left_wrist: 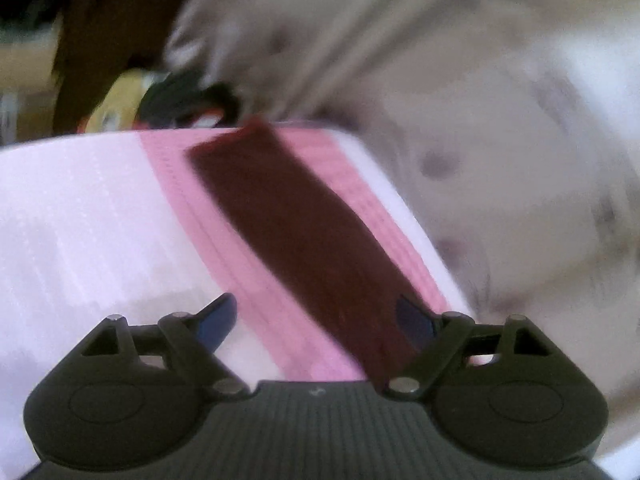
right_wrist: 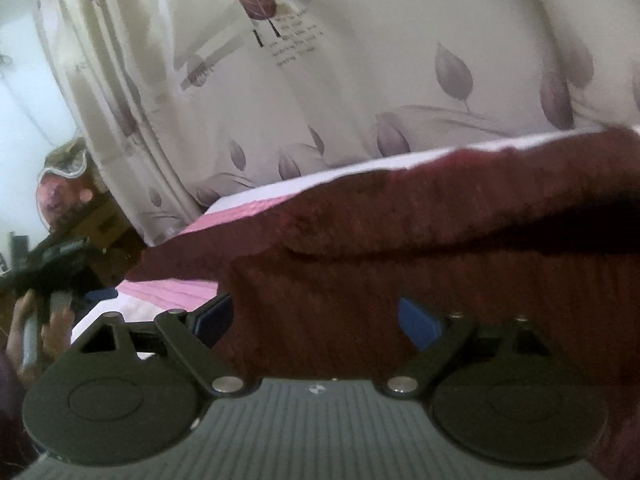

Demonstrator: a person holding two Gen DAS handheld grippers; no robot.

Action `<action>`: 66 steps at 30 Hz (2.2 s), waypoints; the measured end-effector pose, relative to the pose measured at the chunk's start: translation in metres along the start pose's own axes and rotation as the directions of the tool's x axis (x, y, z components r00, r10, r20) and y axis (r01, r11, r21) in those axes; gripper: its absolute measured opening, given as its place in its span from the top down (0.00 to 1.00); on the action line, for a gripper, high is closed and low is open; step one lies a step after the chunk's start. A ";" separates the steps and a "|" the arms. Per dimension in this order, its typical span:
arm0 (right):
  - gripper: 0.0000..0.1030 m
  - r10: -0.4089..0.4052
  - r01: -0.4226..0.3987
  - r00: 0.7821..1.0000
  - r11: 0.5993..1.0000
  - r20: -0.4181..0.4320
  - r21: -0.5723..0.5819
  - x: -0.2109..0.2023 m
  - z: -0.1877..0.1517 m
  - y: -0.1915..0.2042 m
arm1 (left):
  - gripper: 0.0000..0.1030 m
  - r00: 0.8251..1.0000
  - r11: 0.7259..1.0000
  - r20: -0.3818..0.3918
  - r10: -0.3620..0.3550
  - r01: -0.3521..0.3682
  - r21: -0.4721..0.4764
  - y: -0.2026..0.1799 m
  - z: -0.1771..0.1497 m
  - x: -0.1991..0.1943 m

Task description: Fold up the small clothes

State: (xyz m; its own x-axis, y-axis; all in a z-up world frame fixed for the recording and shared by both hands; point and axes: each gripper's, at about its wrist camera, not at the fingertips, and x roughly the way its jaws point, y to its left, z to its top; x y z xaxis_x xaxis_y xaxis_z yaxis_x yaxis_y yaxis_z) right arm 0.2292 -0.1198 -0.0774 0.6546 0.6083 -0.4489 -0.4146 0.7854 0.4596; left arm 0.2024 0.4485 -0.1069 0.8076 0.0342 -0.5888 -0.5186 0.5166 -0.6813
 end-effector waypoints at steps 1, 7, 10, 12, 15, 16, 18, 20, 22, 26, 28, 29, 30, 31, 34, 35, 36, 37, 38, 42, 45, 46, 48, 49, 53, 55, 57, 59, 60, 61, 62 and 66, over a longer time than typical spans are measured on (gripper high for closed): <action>0.14 0.004 -0.004 1.000 1.000 0.000 0.001 -0.001 -0.003 -0.001 | 0.16 1.000 0.999 -0.018 0.019 -0.020 -0.028 0.007 0.011 0.008; 0.14 0.009 -0.009 1.000 1.000 0.002 -0.012 0.000 -0.008 0.001 | 0.24 0.996 0.997 -0.045 0.079 -0.079 0.011 0.011 0.053 0.042; 0.14 0.013 -0.013 1.000 1.000 -0.002 0.005 0.000 -0.009 -0.001 | 0.46 0.990 0.989 -0.054 0.130 -0.125 0.080 -0.001 0.059 0.054; 0.14 0.014 -0.014 1.000 1.000 0.006 0.015 -0.001 -0.009 -0.002 | 0.91 0.980 0.978 -0.092 0.178 -0.167 0.125 -0.005 0.063 0.067; 0.14 0.013 -0.014 1.000 0.999 0.017 0.049 -0.003 -0.009 -0.007 | 0.91 0.989 0.990 -0.091 0.121 -0.113 0.084 0.003 0.066 0.072; 0.14 0.016 -0.018 1.000 0.998 0.021 0.061 -0.003 -0.010 -0.009 | 0.91 0.990 0.989 -0.071 0.120 -0.113 0.100 0.001 0.064 0.072; 0.14 0.019 -0.022 0.999 0.996 0.029 0.085 -0.004 -0.010 -0.013 | 0.91 0.997 0.989 0.011 0.082 -0.083 0.121 -0.008 0.057 0.061; 0.14 0.019 -0.023 0.999 0.994 0.041 0.108 -0.006 -0.010 -0.017 | 0.91 0.996 0.987 0.092 0.020 -0.035 0.159 -0.025 0.048 0.044; 0.14 0.019 -0.026 0.998 0.992 0.055 0.126 -0.007 -0.011 -0.020 | 0.91 0.991 0.975 0.132 -0.025 -0.005 0.223 -0.051 0.035 0.028; 0.14 0.017 -0.031 0.996 0.986 0.085 0.163 -0.010 -0.011 -0.026 | 0.91 0.977 0.930 0.165 -0.134 0.067 0.361 -0.116 0.005 -0.006; 0.14 0.015 -0.034 0.994 0.983 0.104 0.179 -0.013 -0.011 -0.029 | 0.91 0.967 0.903 0.167 -0.193 0.109 0.416 -0.147 -0.013 -0.021; 0.14 0.012 -0.033 0.994 0.982 0.112 0.188 -0.014 -0.011 -0.030 | 0.91 0.961 0.887 0.161 -0.223 0.131 0.443 -0.164 -0.024 -0.028; 0.14 0.005 -0.028 0.993 0.980 0.119 0.198 -0.015 -0.010 -0.032 | 0.91 0.957 0.872 0.148 -0.249 0.155 0.464 -0.179 -0.034 -0.033; 0.14 -0.002 -0.024 0.992 0.978 0.125 0.209 -0.016 -0.010 -0.033 | 0.91 0.953 0.856 0.130 -0.275 0.181 0.485 -0.194 -0.045 -0.036; 0.14 -0.007 -0.033 0.987 0.969 0.159 0.244 -0.026 -0.008 -0.035 | 0.91 0.939 0.797 0.066 -0.337 0.247 0.551 -0.237 -0.085 -0.043; 0.14 0.000 -0.042 0.985 0.968 0.171 0.247 -0.031 -0.007 -0.035 | 0.91 0.934 0.777 0.033 -0.356 0.276 0.566 -0.250 -0.100 -0.043; 0.14 -0.001 -0.044 0.984 0.969 0.180 0.245 -0.036 -0.006 -0.035 | 0.91 0.929 0.760 0.006 -0.369 0.298 0.577 -0.260 -0.114 -0.043; 0.14 -0.002 -0.044 0.982 0.970 0.187 0.240 -0.041 -0.004 -0.035 | 0.91 0.925 0.744 -0.022 -0.378 0.318 0.587 -0.271 -0.129 -0.041; 0.14 -0.002 -0.045 0.981 0.970 0.194 0.240 -0.046 -0.003 -0.036 | 0.91 0.921 0.727 -0.051 -0.386 0.338 0.597 -0.280 -0.145 -0.038; 0.14 -0.019 -0.045 0.971 0.964 0.238 0.261 -0.071 0.004 -0.049 | 0.91 0.915 0.688 -0.154 -0.374 0.385 0.615 -0.306 -0.205 -0.018; 0.14 -0.050 -0.027 0.962 0.961 0.269 0.274 -0.090 0.010 -0.064 | 0.91 0.911 0.666 -0.213 -0.354 0.405 0.627 -0.314 -0.243 -0.001; 0.14 -0.060 -0.020 0.960 0.959 0.273 0.284 -0.095 0.011 -0.071 | 0.91 0.911 0.655 -0.226 -0.345 0.406 0.637 -0.318 -0.254 0.004; 0.14 -0.084 -0.008 0.954 0.952 0.286 0.306 -0.104 0.013 -0.082 | 0.91 0.909 0.628 -0.251 -0.332 0.411 0.661 -0.325 -0.277 0.015; 0.14 -0.093 -0.006 0.951 0.948 0.296 0.317 -0.108 0.013 -0.088 | 0.91 0.908 0.609 -0.260 -0.329 0.414 0.676 -0.329 -0.288 0.017; 0.14 -0.114 -0.006 0.939 0.938 0.326 0.348 -0.121 0.012 -0.107 | 0.91 0.899 0.513 -0.298 -0.320 0.429 0.744 -0.343 -0.333 0.017; 0.14 -0.123 -0.008 0.933 0.933 0.339 0.359 -0.125 0.012 -0.114 | 0.91 0.898 0.462 -0.310 -0.313 0.429 0.777 -0.353 -0.355 0.019; 0.14 -0.127 -0.014 0.928 0.929 0.351 0.371 -0.128 0.010 -0.121 | 0.91 0.897 0.427 -0.321 -0.305 0.430 0.795 -0.357 -0.371 0.021; 0.14 -0.132 -0.017 0.923 0.925 0.363 0.381 -0.132 0.008 -0.127 | 0.91 0.894 0.394 -0.327 -0.306 0.431 0.812 -0.358 -0.386 0.020; 0.14 -0.134 -0.021 0.919 0.923 0.371 0.385 -0.135 0.006 -0.129 | 0.90 0.895 0.382 -0.325 -0.305 0.428 0.819 -0.360 -0.392 0.021; 0.14 -0.135 -0.025 0.916 0.921 0.379 0.389 -0.137 0.006 -0.132 | 0.90 0.899 0.369 -0.318 -0.299 0.417 0.831 -0.361 -0.399 0.023; 0.14 -0.137 -0.027 0.913 0.920 0.383 0.392 -0.138 0.006 -0.134 | 0.90 0.901 0.358 -0.319 -0.293 0.413 0.838 -0.362 -0.405 0.024; 0.14 -0.141 -0.030 0.904 0.920 0.403 0.390 -0.147 0.010 -0.139 | 0.73 0.899 0.316 -0.300 -0.319 0.399 0.860 -0.357 -0.415 0.021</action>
State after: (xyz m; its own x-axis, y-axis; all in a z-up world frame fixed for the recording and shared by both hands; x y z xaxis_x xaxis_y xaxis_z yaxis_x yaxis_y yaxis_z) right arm 0.1965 -0.3198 -0.0679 0.9050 0.3934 -0.1621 -0.1550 0.6595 0.7355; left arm 0.2881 -0.0897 -0.0569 0.8072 -0.3908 -0.4423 0.4002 0.9132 -0.0764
